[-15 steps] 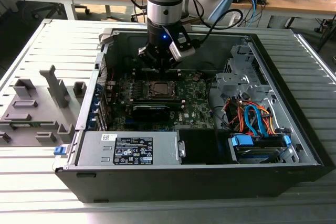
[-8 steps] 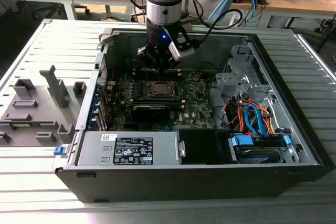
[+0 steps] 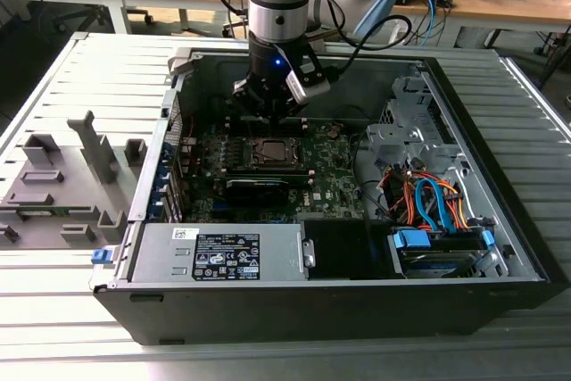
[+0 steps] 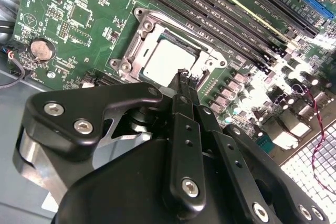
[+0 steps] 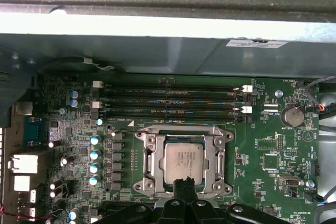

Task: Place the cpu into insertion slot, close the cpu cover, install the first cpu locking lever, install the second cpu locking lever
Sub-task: 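Install the first cpu locking lever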

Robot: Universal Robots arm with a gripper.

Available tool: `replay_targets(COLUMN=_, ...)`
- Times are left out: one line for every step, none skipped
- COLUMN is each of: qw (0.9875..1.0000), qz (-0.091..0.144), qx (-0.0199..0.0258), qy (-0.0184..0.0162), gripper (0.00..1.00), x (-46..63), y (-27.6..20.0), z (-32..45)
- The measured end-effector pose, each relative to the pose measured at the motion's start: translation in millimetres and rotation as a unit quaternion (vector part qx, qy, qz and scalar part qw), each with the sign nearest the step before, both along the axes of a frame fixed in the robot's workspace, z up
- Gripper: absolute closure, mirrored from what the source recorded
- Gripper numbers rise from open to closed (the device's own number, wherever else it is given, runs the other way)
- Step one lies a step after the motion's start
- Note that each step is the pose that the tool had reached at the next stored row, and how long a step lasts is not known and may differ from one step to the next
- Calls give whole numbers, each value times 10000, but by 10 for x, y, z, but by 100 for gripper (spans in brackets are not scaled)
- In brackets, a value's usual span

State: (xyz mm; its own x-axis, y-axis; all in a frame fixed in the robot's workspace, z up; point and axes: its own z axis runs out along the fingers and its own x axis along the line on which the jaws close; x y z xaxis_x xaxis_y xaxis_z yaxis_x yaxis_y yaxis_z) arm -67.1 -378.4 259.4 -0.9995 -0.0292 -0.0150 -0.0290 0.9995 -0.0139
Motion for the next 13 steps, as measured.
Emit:
replay_targets(qw=10000, qz=0, qx=0, qy=0, gripper=89, x=0, y=0, z=3)
replay_targets(qw=10000, qz=0, qx=1, qy=0, gripper=89, x=-1, y=0, z=10)
replay_targets(qw=10000, qz=0, qx=0, qy=0, gripper=89, x=-4, y=0, z=16)
replay_targets(qw=10000, qz=0, qx=0, qy=0, gripper=89, x=-5, y=0, z=17)
replay_targets(qw=10000, qz=0, qx=0, qy=0, gripper=89, x=-14, y=0, z=20)
replay_targets(qw=10000, qz=0, qx=0, qy=0, gripper=89, x=-24, y=0, z=21)
replay_targets(qw=10000, qz=0, qx=0, qy=0, gripper=89, x=-25, y=0, z=21)
replay_targets(qw=10000, qz=-1, qx=0, qy=0, gripper=89, x=-26, y=0, z=21)
replay_targets(qw=10000, qz=0, qx=0, qy=0, gripper=89, x=-27, y=0, z=21)
replay_targets(qw=10000, qz=0, qx=0, qy=0, gripper=89, x=-32, y=0, z=22)
replay_targets(qw=10000, qz=0, qx=0, qy=0, gripper=89, x=-35, y=0, z=23)
replay_targets(qw=10000, qz=0, qx=0, qy=0, gripper=89, x=-37, y=0, z=23)
replay_targets(qw=10000, qz=-1, qx=0, qy=0, gripper=89, x=-40, y=1, z=23)
